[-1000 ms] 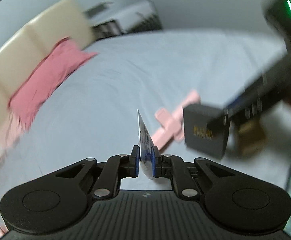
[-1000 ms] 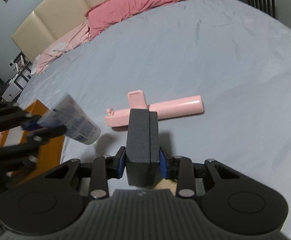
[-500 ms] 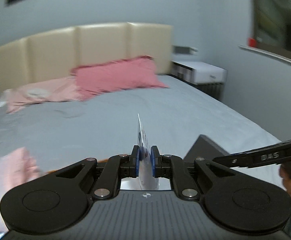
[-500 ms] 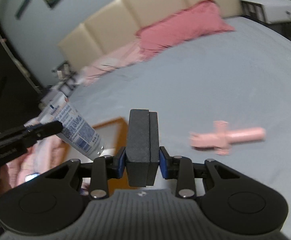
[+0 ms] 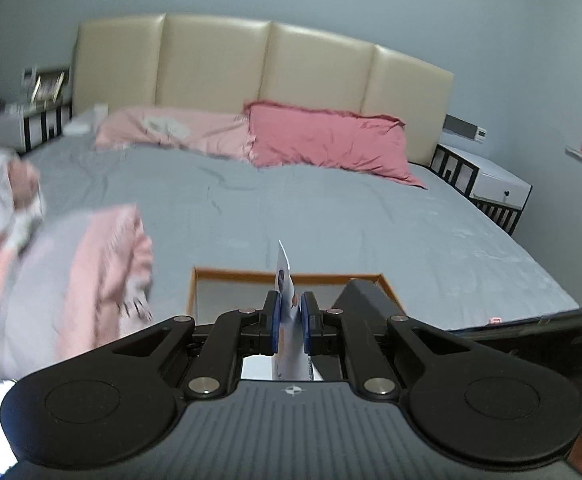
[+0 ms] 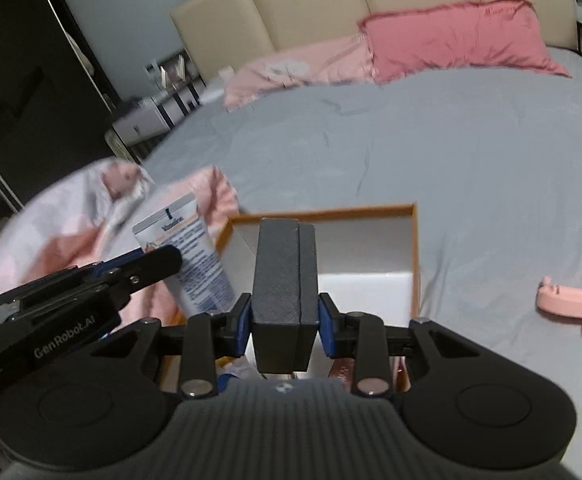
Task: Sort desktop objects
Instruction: 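Carry the lotion tube and black gift box over the white box, then open the right tool to release the black box while the left tool lowers the tube, then lower the lotion tube into the box and open the left tool, then move both tools from the box to the pink selfie stick and gold box, then grasp the pink selfie stick by its handle with the left tool, then lift the pink selfie stick with the left tool while the right tool grasps the gold box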
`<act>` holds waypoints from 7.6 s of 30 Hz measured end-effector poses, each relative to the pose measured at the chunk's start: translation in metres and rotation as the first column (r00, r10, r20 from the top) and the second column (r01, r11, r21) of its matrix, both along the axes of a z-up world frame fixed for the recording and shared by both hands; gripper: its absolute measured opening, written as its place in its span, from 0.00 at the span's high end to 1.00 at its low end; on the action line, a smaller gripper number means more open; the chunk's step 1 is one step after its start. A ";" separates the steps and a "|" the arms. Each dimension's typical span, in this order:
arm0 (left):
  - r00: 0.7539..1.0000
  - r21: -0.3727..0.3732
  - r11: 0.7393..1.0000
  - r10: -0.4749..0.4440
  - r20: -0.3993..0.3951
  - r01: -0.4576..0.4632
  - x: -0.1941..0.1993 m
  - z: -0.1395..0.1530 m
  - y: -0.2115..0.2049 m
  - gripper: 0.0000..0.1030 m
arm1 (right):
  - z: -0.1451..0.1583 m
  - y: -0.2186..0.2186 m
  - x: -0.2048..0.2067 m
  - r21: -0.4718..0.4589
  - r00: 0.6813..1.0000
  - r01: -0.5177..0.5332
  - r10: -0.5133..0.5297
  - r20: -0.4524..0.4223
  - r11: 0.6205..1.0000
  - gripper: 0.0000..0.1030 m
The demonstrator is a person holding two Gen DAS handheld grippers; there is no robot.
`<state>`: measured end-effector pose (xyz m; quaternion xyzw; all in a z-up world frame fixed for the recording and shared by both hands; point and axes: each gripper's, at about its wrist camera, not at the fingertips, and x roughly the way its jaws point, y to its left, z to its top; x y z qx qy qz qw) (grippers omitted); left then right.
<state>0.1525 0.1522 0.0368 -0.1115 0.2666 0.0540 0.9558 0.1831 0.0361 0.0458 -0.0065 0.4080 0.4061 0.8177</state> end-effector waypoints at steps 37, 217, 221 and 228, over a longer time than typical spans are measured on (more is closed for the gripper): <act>0.971 -0.163 0.987 -0.039 -0.236 0.000 -0.013 -0.064 0.029 0.88 | -0.040 0.039 0.010 -0.309 0.995 -0.053 0.022 -0.101 0.950 0.65; 0.729 0.418 0.600 -0.602 -0.325 0.682 0.033 0.038 -0.256 0.92 | -0.096 -0.277 0.100 -0.250 0.702 0.586 -0.637 -0.320 0.771 0.28; 0.746 0.389 0.637 -0.586 -0.317 0.666 0.027 0.052 -0.232 0.92 | -0.100 -0.281 0.095 -0.251 0.680 0.563 -0.614 -0.402 0.788 0.32; 0.782 0.408 0.667 -0.521 -0.342 0.623 0.023 0.062 -0.179 0.92 | -0.081 -0.243 0.090 -0.308 0.800 0.450 -0.531 -0.280 0.839 0.47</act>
